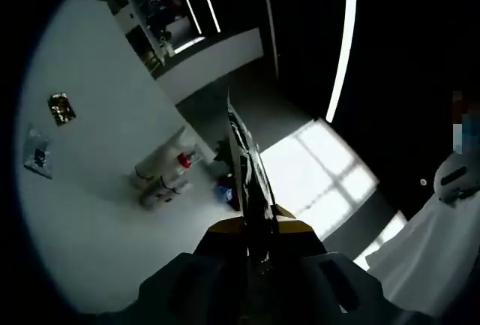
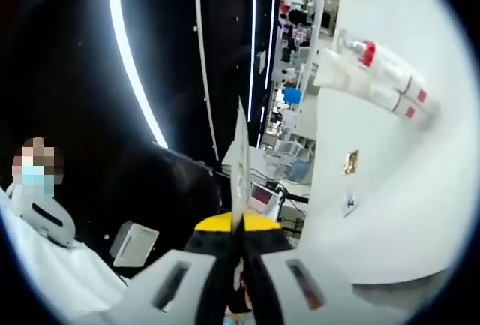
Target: Arrange the skincare products in the storage area until every visible bottle or jar stands upright without overlapping.
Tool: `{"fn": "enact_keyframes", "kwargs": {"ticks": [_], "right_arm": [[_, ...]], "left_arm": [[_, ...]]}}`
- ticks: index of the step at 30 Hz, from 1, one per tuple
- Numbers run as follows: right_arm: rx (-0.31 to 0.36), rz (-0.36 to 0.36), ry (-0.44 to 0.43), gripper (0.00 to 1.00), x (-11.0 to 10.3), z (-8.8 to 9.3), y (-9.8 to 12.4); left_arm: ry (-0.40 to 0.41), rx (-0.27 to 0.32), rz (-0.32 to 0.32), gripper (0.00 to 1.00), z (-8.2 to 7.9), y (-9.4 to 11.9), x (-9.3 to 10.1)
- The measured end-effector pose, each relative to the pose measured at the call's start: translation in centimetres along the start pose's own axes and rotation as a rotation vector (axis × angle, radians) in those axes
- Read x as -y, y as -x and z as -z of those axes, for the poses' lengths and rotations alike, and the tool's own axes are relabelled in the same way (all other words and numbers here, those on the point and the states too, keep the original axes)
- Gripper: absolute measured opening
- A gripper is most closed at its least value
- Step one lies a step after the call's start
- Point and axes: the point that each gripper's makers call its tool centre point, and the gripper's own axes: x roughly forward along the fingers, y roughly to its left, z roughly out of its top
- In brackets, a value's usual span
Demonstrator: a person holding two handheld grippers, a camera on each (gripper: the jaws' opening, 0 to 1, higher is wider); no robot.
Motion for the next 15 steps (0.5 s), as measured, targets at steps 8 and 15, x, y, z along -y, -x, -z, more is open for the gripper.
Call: {"fn": "enact_keyframes", "kwargs": {"ticks": [8,15], "right_arm": [[-0.014,0.071,0.074,0.02,1.2,-0.1,-0.4],[-0.058,0.136,0.179,0.08,2.4,-0.3,-0.8]], "left_arm": [[0.128,0.017,-0.032,0.0,-0.4,0.1,-1.2],[0.147,0.026,-0.039,0.0,-0.8,0.0,-1.7]]}}
